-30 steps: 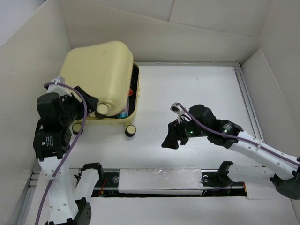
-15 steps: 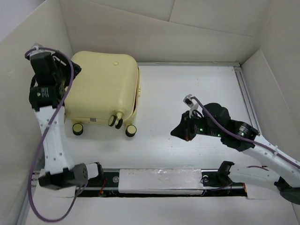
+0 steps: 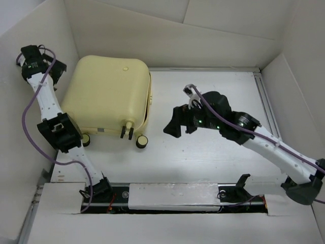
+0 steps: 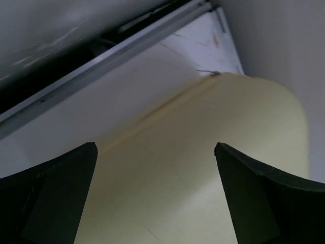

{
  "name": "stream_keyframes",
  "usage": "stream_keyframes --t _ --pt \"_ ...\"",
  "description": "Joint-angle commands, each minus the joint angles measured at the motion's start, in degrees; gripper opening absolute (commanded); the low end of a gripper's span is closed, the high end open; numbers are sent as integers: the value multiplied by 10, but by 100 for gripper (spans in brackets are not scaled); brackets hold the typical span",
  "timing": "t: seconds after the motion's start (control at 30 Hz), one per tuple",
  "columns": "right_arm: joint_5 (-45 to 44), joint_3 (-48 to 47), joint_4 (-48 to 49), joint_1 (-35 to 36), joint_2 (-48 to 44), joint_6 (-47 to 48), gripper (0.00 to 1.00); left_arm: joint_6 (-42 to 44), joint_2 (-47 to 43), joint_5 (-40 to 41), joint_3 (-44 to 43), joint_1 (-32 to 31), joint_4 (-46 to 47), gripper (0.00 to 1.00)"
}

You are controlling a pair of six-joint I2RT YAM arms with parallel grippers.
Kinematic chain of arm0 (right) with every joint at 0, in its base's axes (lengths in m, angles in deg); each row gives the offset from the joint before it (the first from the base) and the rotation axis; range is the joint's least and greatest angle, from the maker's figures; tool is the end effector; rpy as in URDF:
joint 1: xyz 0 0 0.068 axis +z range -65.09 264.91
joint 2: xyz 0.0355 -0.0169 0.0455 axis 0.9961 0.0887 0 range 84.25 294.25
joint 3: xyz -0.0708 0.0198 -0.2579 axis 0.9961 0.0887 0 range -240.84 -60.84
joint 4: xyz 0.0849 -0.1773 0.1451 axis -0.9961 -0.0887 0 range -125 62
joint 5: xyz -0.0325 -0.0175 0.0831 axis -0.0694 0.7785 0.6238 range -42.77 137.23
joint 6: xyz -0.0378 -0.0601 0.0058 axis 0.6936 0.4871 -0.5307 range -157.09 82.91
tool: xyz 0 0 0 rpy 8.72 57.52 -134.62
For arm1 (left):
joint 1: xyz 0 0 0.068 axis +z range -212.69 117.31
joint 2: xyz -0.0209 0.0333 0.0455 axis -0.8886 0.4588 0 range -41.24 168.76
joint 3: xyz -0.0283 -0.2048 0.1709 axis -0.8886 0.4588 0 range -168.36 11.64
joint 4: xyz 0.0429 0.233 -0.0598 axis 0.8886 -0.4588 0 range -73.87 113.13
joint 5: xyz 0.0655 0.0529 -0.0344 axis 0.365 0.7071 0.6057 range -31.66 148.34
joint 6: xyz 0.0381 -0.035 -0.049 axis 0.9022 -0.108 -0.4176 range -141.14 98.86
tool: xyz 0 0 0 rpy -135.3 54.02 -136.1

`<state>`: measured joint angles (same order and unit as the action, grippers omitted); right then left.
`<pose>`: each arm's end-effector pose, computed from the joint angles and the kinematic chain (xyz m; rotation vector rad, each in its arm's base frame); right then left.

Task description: Pack the luggage

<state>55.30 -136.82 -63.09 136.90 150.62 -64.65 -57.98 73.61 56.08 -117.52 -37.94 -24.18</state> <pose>0.1466 0.2010 0.3911 -0.5517 2.0937 0.9906 0.4051 0.1841 0.3907 -1.0813 1.8591 -0.1652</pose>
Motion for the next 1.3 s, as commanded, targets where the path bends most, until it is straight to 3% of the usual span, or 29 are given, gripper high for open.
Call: stream_keyframes --t 0.0,0.07,0.1,0.13,0.17,0.23,0.27,0.33,0.37,0.43,0.5,0.67,0.87,1.03,1.27 --pt "29 -45 75 -35 52 -9 100 -2 -13 -32 32 36 21 100" --pt "60 -75 110 -56 99 -24 96 -2 7 -32 32 36 21 98" --pt "78 -94 127 -78 115 -29 80 4 16 -37 23 36 16 92" --pt "86 -103 127 -90 131 -36 80 4 16 -45 30 36 16 89" --pt "95 -111 139 -102 159 -42 59 4 23 -56 44 36 30 80" --pt "109 -123 150 -134 185 -60 39 4 11 -74 111 29 75 49" --pt "109 -131 157 -143 198 -60 25 11 -1 -74 132 18 90 39" --pt "104 -141 169 -166 238 -72 18 22 -13 -74 190 6 117 21" --pt "104 -159 169 -174 255 -73 18 22 -18 -74 212 6 128 13" --pt "98 -180 163 -185 305 -78 16 37 -39 -86 275 -8 146 7" --pt "98 -206 163 -200 334 -78 22 45 -65 -96 318 -8 172 1" --pt "85 -217 151 -232 371 -78 23 75 -119 -143 448 -55 211 0" --pt "63 -187 137 -295 358 -67 27 51 -191 -132 543 -249 226 0" --pt "14 -181 105 -358 351 -57 35 -33 -266 -146 686 -338 291 0" --pt "-62 -181 46 -413 374 -63 41 -123 -387 -97 749 -476 267 0"
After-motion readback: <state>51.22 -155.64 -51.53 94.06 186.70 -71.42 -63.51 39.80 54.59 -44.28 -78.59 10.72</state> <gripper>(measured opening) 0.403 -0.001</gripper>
